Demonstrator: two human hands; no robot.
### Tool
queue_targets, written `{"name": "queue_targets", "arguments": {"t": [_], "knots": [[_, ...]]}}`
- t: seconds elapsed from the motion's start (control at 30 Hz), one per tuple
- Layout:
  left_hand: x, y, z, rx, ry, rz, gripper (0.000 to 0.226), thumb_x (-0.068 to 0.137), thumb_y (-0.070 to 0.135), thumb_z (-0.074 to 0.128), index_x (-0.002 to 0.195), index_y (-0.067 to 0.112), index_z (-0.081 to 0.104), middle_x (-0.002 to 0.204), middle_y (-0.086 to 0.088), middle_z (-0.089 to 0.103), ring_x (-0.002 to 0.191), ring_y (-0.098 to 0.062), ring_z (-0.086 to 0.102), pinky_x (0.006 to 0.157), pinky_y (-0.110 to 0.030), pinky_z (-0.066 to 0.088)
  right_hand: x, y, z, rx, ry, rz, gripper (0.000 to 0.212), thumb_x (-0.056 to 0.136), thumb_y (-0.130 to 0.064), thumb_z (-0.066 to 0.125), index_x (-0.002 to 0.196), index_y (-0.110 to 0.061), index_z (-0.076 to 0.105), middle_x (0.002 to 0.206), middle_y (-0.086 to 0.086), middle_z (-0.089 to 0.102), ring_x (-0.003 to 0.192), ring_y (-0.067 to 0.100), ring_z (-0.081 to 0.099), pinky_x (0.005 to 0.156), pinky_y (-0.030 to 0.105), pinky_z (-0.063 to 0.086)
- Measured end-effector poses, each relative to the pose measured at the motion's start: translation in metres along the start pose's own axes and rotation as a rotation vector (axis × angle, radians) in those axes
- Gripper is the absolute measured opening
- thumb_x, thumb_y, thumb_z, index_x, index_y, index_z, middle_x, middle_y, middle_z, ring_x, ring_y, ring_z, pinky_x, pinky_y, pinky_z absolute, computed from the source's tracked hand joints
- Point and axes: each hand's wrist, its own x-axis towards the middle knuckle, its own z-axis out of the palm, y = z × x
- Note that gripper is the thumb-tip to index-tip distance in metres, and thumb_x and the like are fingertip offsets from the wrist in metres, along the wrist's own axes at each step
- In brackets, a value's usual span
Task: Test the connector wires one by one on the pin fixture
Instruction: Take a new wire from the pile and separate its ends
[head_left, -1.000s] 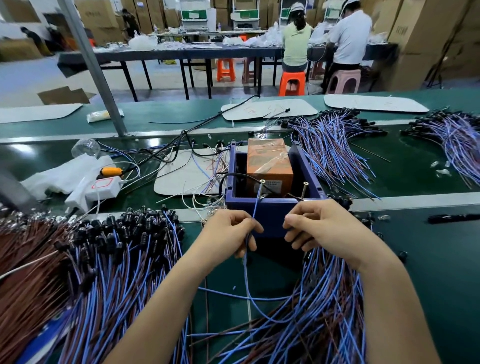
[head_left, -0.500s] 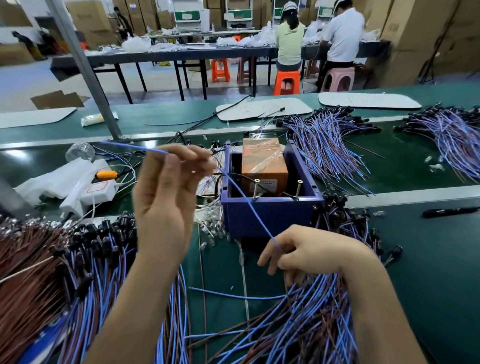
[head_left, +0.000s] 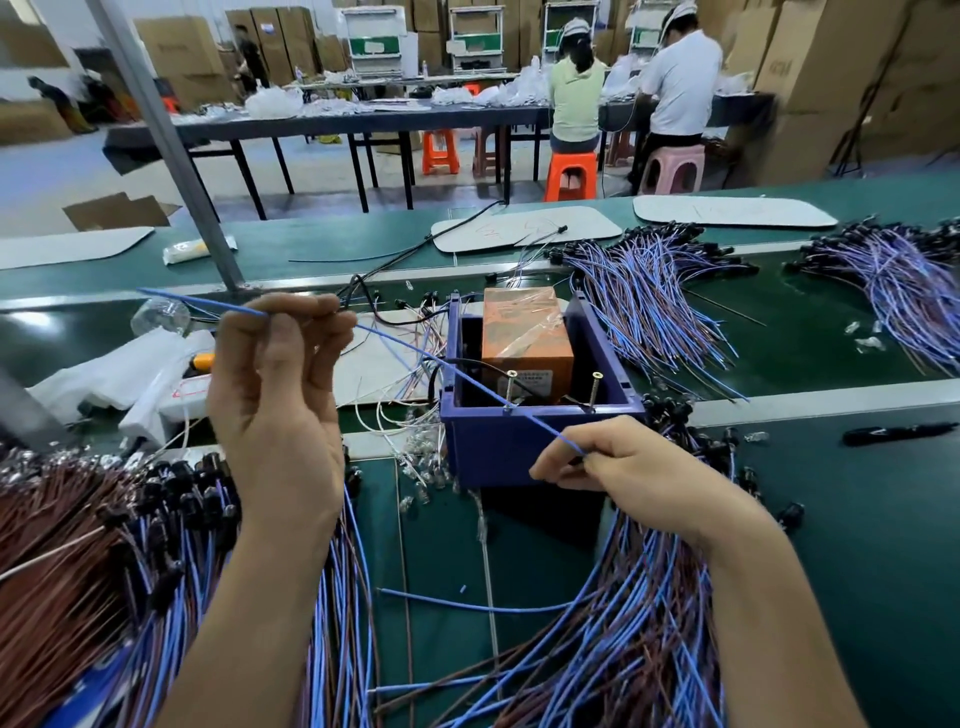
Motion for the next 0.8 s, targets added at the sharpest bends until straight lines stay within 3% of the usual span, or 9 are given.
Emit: {"name": "queue_targets", "arguments": {"t": [0.1, 0.17, 0.3, 0.4, 0.47, 0.53, 0.7, 0.8], "knots": [[-0.007, -0.005, 0.005, 0.224, -0.135, -0.027, 0.027, 0.091, 0.006, 0.049, 0.086, 0.025, 0.068, 0.08, 0.006, 0.068, 0.075, -0.013, 0.064, 0.077, -0.025, 0.051, 0.0, 0.001, 0.0, 0.02, 0.019, -0.011, 0.06, 0.086, 0.019, 0.025, 0.082, -0.019, 0.071, 0.102, 0.006, 0.07, 0.102, 0.011, 0.065, 0.096, 0.026, 0.051], [-0.013, -0.007, 0.006, 0.409, -0.345, -0.031, 0.021, 0.089, 0.003, 0.051, 0.093, 0.019, 0.065, 0.076, 0.006, 0.067, 0.069, -0.009, 0.062, 0.071, -0.02, 0.05, -0.001, 0.002, 0.0, 0.042, 0.017, -0.047, 0.055, 0.086, 0.019, 0.034, 0.083, -0.02, 0.072, 0.102, 0.005, 0.072, 0.102, 0.013, 0.066, 0.095, 0.027, 0.051], [-0.03, -0.016, 0.013, 0.643, -0.86, -0.048, 0.029, 0.085, 0.004, 0.062, 0.107, 0.022, 0.067, 0.075, 0.013, 0.059, 0.067, 0.0, 0.054, 0.068, -0.015, 0.045, 0.0, 0.005, 0.001, -0.01, 0.099, -0.128, 0.01, 0.085, -0.013, 0.07, 0.08, -0.02, 0.074, 0.09, 0.004, 0.074, 0.091, 0.019, 0.067, 0.093, 0.037, 0.051], [-0.041, -0.024, 0.022, 0.73, -1.045, 0.003, 0.034, 0.083, 0.002, 0.07, 0.114, 0.014, 0.068, 0.079, 0.019, 0.055, 0.07, 0.007, 0.051, 0.071, -0.015, 0.044, 0.004, 0.006, 0.003, 0.152, 0.121, -0.066, 0.023, 0.09, -0.024, 0.064, 0.072, -0.009, 0.069, 0.082, 0.019, 0.067, 0.078, 0.03, 0.066, 0.089, 0.049, 0.054], [-0.046, -0.026, 0.025, 0.705, -1.055, -0.018, 0.029, 0.082, 0.003, 0.071, 0.11, 0.012, 0.07, 0.079, 0.019, 0.055, 0.07, 0.009, 0.051, 0.071, -0.012, 0.041, 0.005, 0.007, 0.003, 0.169, 0.093, 0.021, 0.04, 0.087, -0.041, 0.061, 0.072, -0.004, 0.067, 0.08, 0.023, 0.066, 0.074, 0.031, 0.069, 0.084, 0.047, 0.057], [-0.047, -0.025, 0.026, 0.627, -0.993, -0.102, 0.021, 0.084, 0.004, 0.068, 0.103, 0.01, 0.072, 0.073, 0.017, 0.057, 0.065, 0.007, 0.052, 0.066, -0.011, 0.04, 0.005, 0.01, 0.002, 0.124, 0.036, 0.135, 0.051, 0.088, -0.051, 0.056, 0.08, -0.003, 0.071, 0.083, 0.016, 0.071, 0.073, 0.034, 0.072, 0.076, 0.041, 0.06], [-0.035, -0.014, 0.02, 0.265, -0.645, -0.266, 0.015, 0.084, 0.024, 0.065, 0.094, 0.024, 0.077, 0.065, 0.009, 0.065, 0.056, -0.004, 0.053, 0.058, -0.012, 0.043, 0.001, 0.021, -0.001, 0.001, -0.081, 0.351, 0.06, 0.092, -0.055, 0.049, 0.068, -0.004, 0.069, 0.075, 0.009, 0.073, 0.061, 0.032, 0.071, 0.05, 0.029, 0.055], [-0.028, -0.012, 0.017, 0.06, -0.478, -0.337, 0.018, 0.081, 0.031, 0.067, 0.093, 0.021, 0.077, 0.066, 0.005, 0.066, 0.059, -0.008, 0.055, 0.059, -0.015, 0.045, -0.003, 0.019, -0.004, -0.022, -0.156, 0.394, 0.06, 0.095, -0.051, 0.047, 0.065, -0.004, 0.069, 0.073, 0.01, 0.073, 0.053, 0.028, 0.069, 0.042, 0.022, 0.048]]}}
